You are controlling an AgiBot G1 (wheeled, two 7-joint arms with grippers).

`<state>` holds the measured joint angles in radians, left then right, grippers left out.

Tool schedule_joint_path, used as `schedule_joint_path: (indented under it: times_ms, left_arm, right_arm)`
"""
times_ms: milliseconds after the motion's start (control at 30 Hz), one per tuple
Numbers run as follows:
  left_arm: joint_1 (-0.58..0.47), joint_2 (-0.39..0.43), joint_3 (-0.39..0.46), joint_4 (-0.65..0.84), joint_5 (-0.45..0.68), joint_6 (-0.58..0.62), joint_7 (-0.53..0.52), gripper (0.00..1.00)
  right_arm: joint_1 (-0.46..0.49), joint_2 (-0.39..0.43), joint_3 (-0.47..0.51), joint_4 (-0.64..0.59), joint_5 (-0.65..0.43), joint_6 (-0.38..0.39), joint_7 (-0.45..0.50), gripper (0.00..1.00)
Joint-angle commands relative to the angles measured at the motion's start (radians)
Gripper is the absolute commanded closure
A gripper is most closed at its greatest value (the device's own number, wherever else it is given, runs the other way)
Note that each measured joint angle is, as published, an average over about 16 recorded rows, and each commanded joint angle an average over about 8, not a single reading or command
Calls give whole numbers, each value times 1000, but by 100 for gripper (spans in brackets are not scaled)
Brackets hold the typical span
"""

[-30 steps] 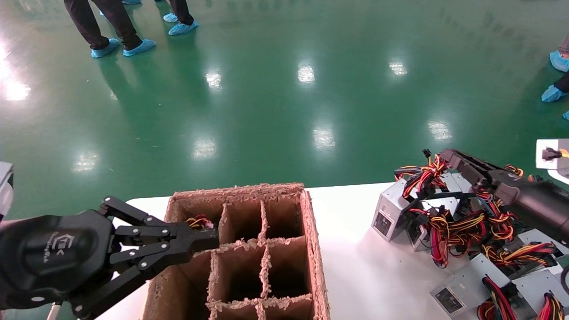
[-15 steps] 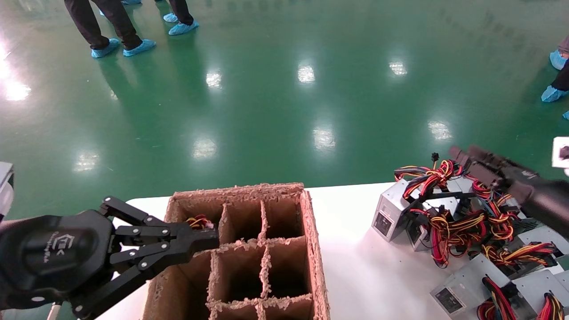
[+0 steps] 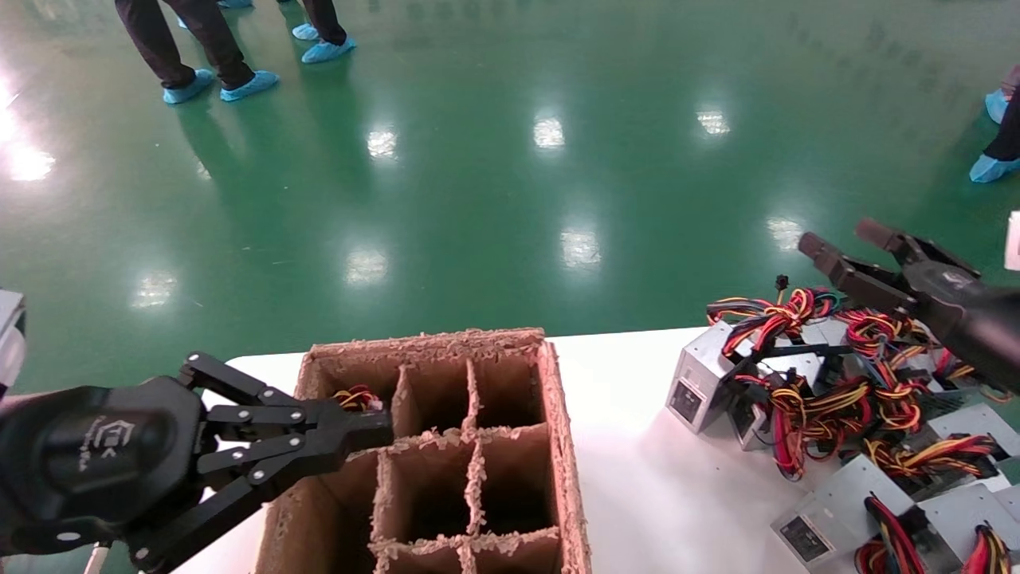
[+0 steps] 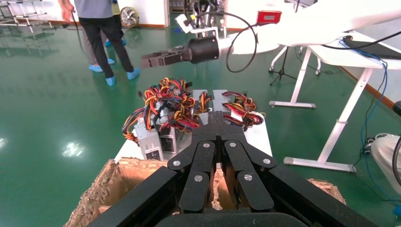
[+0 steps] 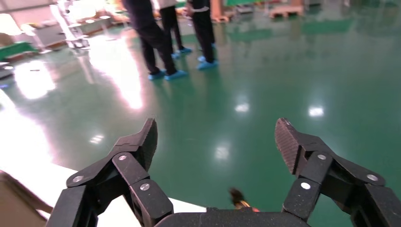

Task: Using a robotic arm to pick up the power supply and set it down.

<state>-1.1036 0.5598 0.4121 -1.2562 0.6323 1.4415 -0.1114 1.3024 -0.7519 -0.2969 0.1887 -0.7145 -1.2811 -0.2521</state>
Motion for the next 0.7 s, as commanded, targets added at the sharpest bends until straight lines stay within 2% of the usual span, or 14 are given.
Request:
schedule_joint_path:
  times_ms: [33,600,700]
  left_arm:
    - [0,0,0,0,0,0,0,100]
    - [0,0,0,0,0,0,0,100]
    - [0,0,0,0,0,0,0,65]
  right_arm:
    - [-6,5,1,32,0,-6,13,0]
    - [-76,48,6,369,-5,-72,148,0]
    - [-89,55,7,429,-6,-84,172,0]
